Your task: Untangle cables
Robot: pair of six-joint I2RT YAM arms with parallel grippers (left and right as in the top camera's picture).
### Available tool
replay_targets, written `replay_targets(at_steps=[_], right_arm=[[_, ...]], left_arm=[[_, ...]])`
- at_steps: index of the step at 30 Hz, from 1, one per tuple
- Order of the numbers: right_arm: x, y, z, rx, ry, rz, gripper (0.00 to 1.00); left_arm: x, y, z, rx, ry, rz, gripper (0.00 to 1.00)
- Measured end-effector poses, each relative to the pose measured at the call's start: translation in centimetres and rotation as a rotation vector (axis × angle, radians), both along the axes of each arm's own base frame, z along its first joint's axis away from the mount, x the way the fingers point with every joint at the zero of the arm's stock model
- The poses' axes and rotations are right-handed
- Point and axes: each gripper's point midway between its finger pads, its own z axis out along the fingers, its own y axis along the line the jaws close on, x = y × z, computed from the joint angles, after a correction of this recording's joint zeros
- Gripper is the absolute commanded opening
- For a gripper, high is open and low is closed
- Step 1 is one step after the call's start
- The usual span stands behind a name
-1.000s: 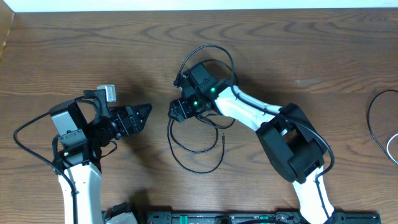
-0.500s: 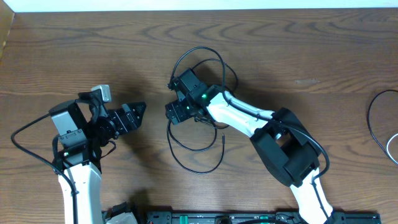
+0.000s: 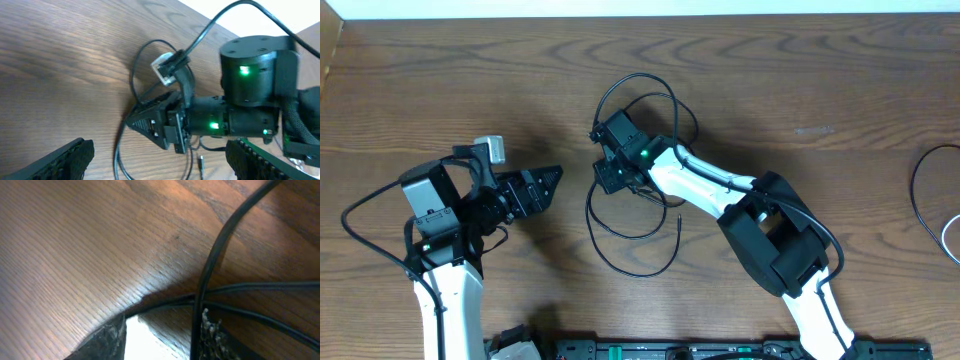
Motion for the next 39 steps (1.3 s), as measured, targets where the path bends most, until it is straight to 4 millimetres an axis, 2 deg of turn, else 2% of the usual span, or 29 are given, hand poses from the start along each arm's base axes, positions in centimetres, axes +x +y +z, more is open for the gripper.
replay_targets(at_steps=[3, 15, 19, 25, 34, 39], right_arm=[[-0.1, -0.1, 0.0, -0.013, -0.002, 0.01, 0.55], [-0.7, 0.5, 0.0, -0.055, -0.057, 0.056, 0.67], [-0.8, 0.6, -0.2, -0.103, -0.103, 0.073, 0.68], [-0.9, 0.8, -0.2, -0.111, -0.116, 0.08, 0.7], [-1.4, 3.0, 0.3, -0.011, -0.079, 0.125, 0.72], [-1.6, 3.3, 0.1, -0.044, -0.107, 0.124, 0.73]], left_arm=[[-0.1, -0.3, 0.2, -0.013, -0.005, -0.013, 0.9], [-0.2, -0.6, 0.4, -0.03, -0.01, -0.031, 0.9], [-0.2, -0.4, 0.3, -0.029, 0.001, -0.015, 0.89], [0.4, 1.6, -1.1, 0.006, 0.082, 0.125, 0.89], [0.6, 2.9, -1.8, 0.046, 0.116, 0.203, 0.89], [0.6, 3.2, -2.0, 0.052, 0.124, 0.221, 0.9]])
